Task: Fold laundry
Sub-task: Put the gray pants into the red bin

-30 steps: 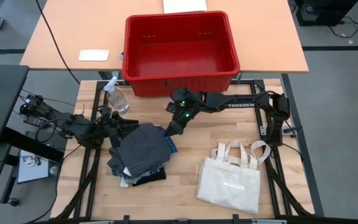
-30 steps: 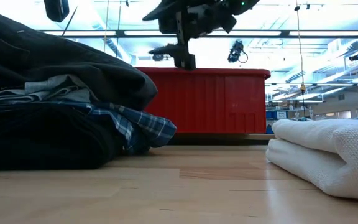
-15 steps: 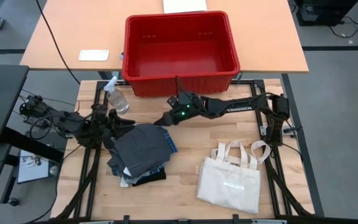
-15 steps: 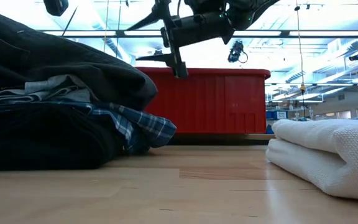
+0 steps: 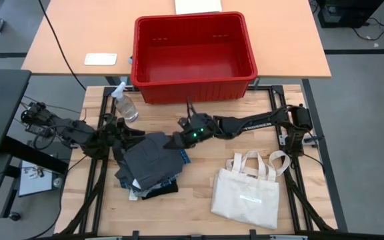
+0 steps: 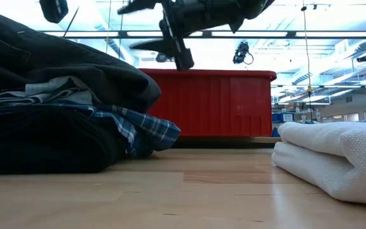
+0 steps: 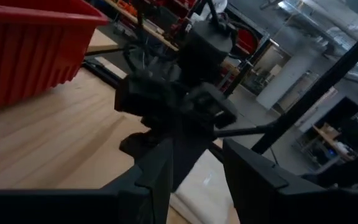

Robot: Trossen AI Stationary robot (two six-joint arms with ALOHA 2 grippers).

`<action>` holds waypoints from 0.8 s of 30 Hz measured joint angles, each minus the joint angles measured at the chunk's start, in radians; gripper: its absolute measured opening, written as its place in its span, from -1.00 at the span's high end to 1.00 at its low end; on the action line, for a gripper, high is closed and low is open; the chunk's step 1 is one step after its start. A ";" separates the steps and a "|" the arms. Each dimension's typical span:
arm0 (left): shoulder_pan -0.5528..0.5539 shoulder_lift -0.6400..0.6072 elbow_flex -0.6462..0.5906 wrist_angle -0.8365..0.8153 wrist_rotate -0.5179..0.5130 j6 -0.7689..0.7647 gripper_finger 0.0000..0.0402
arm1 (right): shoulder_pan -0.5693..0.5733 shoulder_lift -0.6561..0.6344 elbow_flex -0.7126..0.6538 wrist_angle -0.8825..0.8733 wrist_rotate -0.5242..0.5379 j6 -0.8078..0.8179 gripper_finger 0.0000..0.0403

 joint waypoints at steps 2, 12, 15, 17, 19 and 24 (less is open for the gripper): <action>0.000 -0.005 0.000 -0.020 0.005 -0.004 0.28 | 0.013 -0.002 0.000 -0.104 -0.002 -0.009 -0.40; 0.000 0.006 0.001 -0.221 0.113 -0.271 0.28 | 0.042 -0.008 -0.032 -0.256 -0.007 -0.207 -0.51; 0.000 0.039 -0.006 -0.315 0.116 -0.367 0.28 | 0.035 -0.008 -0.038 -0.234 -0.042 -0.209 -0.55; 0.000 0.071 -0.018 -0.328 0.132 -0.380 0.28 | 0.036 -0.008 -0.043 -0.230 -0.058 -0.243 -0.58; 0.000 0.109 -0.022 -0.332 0.139 -0.371 0.28 | 0.037 -0.008 -0.055 -0.232 -0.060 -0.274 -0.61; 0.000 0.187 -0.022 -0.306 0.186 -0.386 0.28 | 0.033 -0.008 -0.083 -0.211 -0.036 -0.251 -0.69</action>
